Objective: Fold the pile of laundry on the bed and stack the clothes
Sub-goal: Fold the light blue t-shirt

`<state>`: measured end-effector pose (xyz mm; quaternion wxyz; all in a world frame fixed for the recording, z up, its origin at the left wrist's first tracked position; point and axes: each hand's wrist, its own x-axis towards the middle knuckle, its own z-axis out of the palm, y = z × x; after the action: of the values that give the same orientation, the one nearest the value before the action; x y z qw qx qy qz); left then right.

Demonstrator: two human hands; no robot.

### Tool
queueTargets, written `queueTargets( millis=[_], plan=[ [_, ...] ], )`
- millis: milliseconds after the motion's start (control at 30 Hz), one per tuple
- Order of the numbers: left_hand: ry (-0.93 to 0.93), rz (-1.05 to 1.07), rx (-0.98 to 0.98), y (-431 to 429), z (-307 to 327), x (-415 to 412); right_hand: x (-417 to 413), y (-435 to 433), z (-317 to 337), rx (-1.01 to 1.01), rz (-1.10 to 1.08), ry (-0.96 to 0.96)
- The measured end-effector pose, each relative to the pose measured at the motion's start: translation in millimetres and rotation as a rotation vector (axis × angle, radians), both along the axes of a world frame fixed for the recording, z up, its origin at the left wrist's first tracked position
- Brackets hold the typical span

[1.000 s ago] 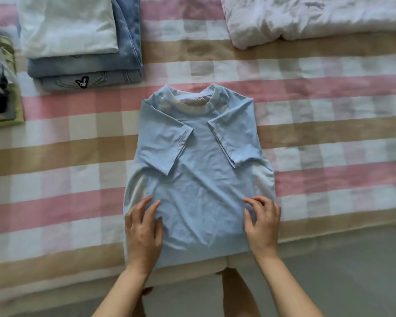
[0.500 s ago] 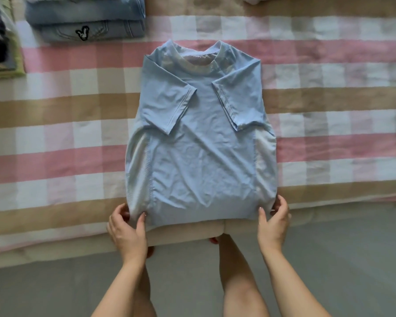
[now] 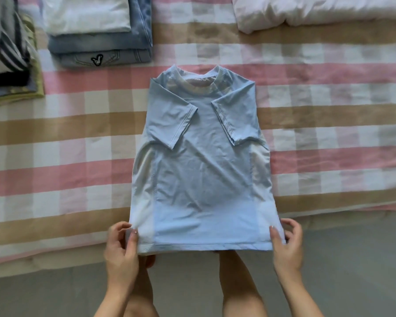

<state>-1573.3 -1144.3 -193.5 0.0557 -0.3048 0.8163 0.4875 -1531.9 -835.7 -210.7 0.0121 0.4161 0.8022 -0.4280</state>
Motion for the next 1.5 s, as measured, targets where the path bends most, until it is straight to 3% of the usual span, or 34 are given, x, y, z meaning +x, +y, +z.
queueTargets(
  millis=[233,400,633,867,1133,1200,1267,1367,1500],
  plan=[
    [0.189,0.079,0.329,-10,28,-109,-105,28,52,-0.137,0.043,0.218],
    [0.194,0.237,0.463,-4,6,-199,-207,43,45,-0.354,-0.023,0.212],
    [0.134,0.39,0.587,3,-27,-284,-321,53,8,-0.443,-0.062,0.129],
    [0.076,0.455,0.602,7,-51,-314,-350,52,-23,-0.422,-0.094,0.094],
    [0.118,0.558,0.796,13,-47,-330,-359,54,-20,-0.785,-0.409,0.243],
    [0.173,0.473,0.639,22,-47,-328,-356,46,-20,-0.636,-0.328,0.289],
    [0.276,0.256,0.331,39,-47,-320,-347,31,-24,-0.237,-0.048,0.33],
    [0.46,-0.293,-0.061,71,-43,-305,-331,2,-27,0.214,0.511,0.431],
    [0.61,-0.91,-0.377,110,-62,-301,-331,-21,-50,0.445,1.058,0.251]
  ],
)
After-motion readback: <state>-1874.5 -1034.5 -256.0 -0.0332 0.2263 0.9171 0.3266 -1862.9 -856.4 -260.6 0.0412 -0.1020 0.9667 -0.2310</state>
